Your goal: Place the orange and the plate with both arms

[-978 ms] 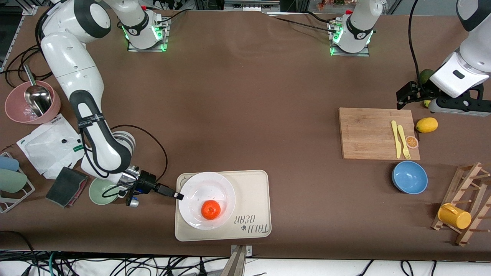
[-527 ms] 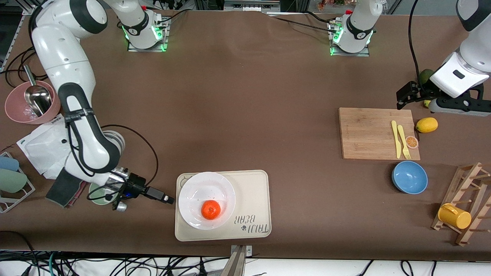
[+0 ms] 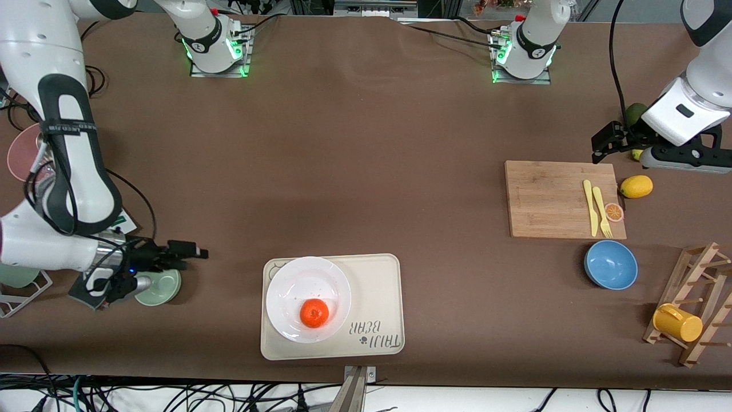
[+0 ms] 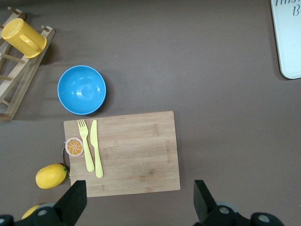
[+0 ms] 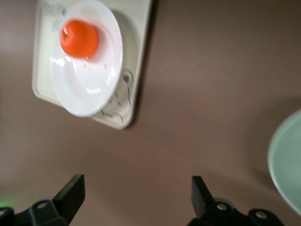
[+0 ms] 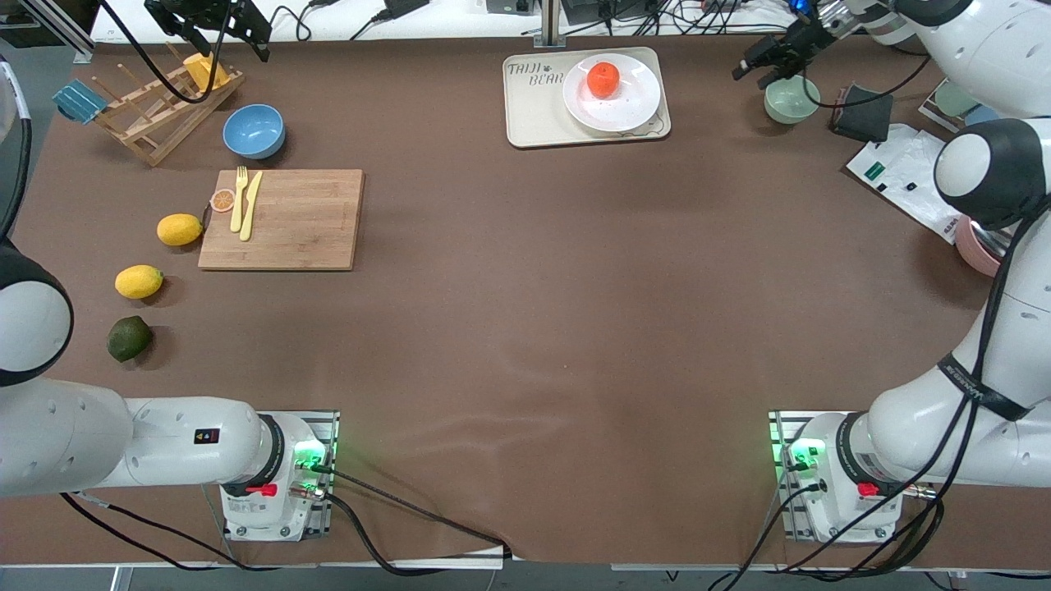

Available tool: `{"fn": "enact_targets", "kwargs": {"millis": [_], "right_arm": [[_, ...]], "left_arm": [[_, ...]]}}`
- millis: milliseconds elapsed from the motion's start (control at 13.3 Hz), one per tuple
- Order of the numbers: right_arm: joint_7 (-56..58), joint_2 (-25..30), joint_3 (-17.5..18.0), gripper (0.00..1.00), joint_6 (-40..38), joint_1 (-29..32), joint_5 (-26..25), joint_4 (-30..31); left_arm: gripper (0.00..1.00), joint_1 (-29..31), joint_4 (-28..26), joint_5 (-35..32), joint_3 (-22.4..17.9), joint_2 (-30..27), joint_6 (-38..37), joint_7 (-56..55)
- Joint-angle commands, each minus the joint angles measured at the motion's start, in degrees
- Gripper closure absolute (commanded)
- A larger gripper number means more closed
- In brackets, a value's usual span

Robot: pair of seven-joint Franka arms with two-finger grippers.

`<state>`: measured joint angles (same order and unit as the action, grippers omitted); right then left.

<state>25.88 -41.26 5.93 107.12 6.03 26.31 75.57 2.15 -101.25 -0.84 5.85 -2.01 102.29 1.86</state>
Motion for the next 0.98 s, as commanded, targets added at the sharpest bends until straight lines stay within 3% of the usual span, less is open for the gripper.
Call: {"fn": "enact_targets", "kwargs": {"millis": [0,151,452,602,903], "right_arm": [[-8.5,6.4,-0.2,0.0,-7.2,-0.8,-9.6,3.1],[-15.7,9.6,0.3,0.0,-13.7,-2.2,-17.4,3.1],[-22.1,15.5,0.3,0.0,-22.3,-3.5,-25.3,3.1],[-22.9,19.3,0.0,0.0,-22.2,-5.4,-30.0,5.9],[-26.6,30.7,-1.0,0.0,-17.5,-5.5,-31.2,15.4]], "left_arm": [[0.0,-0.3,1.1,1.5,-0.6,0.0,-1.0,0.6],[0.0,-0.3,1.1,1.5,-0.6,0.0,-1.0,0.5],[0.0,-0.3,1.1,1.5,-0.6,0.0,-1.0,0.8],[0.0,-0.3,1.1,1.5,-0.6,0.0,-1.0,0.6],[0.0,0.3,1.1,1.5,-0.6,-0.1,-1.0,0.9]]}}
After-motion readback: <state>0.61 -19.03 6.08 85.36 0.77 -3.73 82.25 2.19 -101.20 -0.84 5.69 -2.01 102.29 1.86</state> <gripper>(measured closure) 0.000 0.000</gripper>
